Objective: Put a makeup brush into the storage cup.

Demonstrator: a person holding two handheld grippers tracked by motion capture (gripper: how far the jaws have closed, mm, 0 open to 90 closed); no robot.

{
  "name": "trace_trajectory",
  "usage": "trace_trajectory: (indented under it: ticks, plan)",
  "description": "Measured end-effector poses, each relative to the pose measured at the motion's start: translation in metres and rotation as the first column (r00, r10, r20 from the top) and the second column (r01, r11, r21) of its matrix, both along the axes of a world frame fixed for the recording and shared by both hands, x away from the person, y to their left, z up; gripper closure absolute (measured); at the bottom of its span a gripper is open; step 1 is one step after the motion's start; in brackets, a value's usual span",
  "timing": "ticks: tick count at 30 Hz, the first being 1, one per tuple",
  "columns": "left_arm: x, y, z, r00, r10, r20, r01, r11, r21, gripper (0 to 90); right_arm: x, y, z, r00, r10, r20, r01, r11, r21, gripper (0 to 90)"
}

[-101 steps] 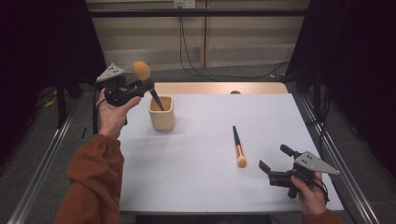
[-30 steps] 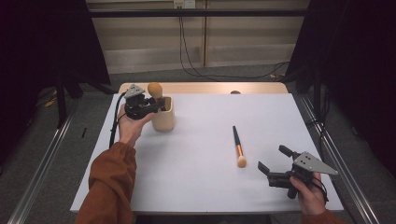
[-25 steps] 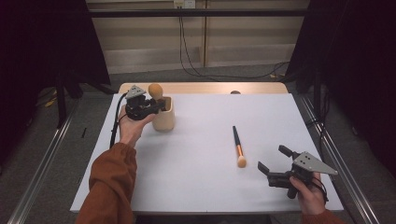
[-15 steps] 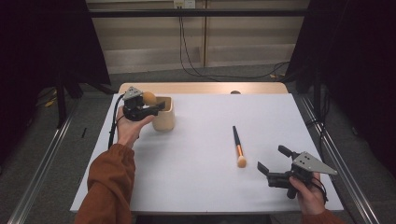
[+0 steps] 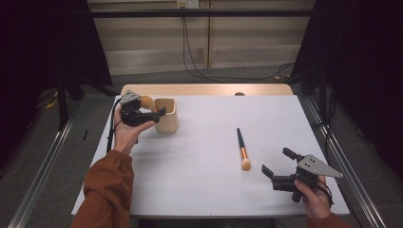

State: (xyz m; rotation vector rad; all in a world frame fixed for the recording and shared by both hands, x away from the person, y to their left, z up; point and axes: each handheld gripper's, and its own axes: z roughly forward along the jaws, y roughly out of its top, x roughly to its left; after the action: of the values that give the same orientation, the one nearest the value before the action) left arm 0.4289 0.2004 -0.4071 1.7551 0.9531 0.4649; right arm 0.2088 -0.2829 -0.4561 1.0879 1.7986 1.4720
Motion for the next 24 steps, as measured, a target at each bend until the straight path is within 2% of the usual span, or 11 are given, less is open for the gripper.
trace_trajectory:
  ticks: [2, 4, 8, 11, 13, 18, 20, 24]
  plan:
    - [-0.002, 0.002, 0.001, 0.9999, 0.000, -0.011, 0.000, 0.9999, -0.010, 3.2, 0.000, 0.000, 0.000, 1.0000, -0.001, 0.000, 0.001, 1.000, -0.001, 0.0]
    - [-0.004, 0.003, 0.002, 1.0000, 0.006, -0.002, -0.006, 1.0000, 0.004, 2.8, 0.000, 0.000, 0.000, 1.0000, -0.001, 0.000, 0.001, 1.000, -0.001, 0.0]
    - [-0.008, 0.009, 0.001, 0.9999, 0.005, -0.011, -0.005, 0.9998, -0.017, 2.7, 0.000, 0.000, 0.000, 1.0000, 0.001, 0.002, -0.001, 1.000, -0.004, 0.0]
    - [-0.013, 0.011, -0.001, 0.9999, 0.010, -0.006, -0.010, 0.9999, -0.001, 2.8, 0.000, 0.000, 0.000, 1.0000, 0.001, 0.002, -0.001, 1.000, -0.003, 0.0]
    - [-0.015, 0.014, -0.002, 0.9999, 0.007, -0.008, -0.007, 0.9998, -0.017, 2.8, 0.000, 0.000, 0.000, 1.0000, 0.001, 0.001, -0.001, 1.000, -0.004, 0.0]
    - [-0.023, 0.016, -0.001, 1.0000, 0.005, 0.004, -0.005, 1.0000, 0.004, 2.8, 0.001, 0.000, 0.000, 1.0000, 0.002, 0.001, -0.002, 1.000, -0.004, 0.0]
    - [-0.026, 0.016, 0.000, 0.9998, 0.007, 0.020, -0.007, 0.9998, 0.020, 3.5, 0.001, 0.000, 0.000, 1.0000, 0.001, 0.002, -0.001, 1.000, -0.004, 0.0]
    - [-0.035, 0.018, 0.001, 0.9999, -0.006, 0.009, 0.005, 0.9999, 0.011, 4.1, 0.000, 0.000, 0.000, 1.0000, -0.003, 0.005, 0.003, 1.000, -0.004, 0.0]
